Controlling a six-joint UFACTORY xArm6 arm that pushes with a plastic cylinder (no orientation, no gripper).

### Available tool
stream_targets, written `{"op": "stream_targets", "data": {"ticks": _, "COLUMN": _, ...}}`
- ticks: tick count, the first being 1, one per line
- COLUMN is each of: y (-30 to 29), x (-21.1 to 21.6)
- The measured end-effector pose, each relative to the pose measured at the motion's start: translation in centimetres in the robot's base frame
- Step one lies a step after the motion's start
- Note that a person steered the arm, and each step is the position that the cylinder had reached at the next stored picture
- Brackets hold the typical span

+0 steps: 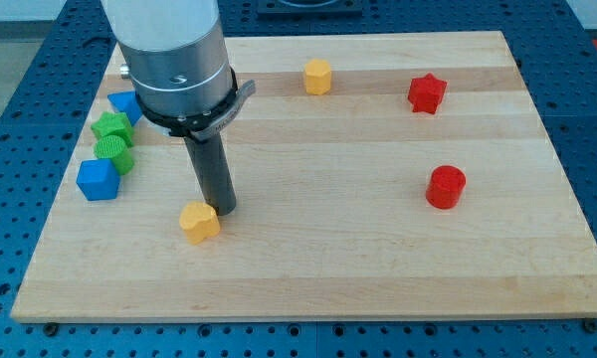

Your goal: Push the yellow heart to the bottom of blue cube

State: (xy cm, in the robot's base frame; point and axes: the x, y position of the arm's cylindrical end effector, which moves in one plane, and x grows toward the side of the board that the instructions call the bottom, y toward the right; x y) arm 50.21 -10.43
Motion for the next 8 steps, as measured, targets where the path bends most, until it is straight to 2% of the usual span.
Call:
{"op": "stream_targets", "data": {"ticks": 3, "y": 1.2, "x": 2.5}}
{"op": "stream_targets", "data": {"ticks": 5, "y": 0.7, "x": 6.2}}
{"op": "stream_targets", "data": {"ticks": 7, "y": -5.9, "x": 5.3}}
{"op": "stream_targets", "data": {"ticks": 8, "y": -3.1, "x": 5.2}}
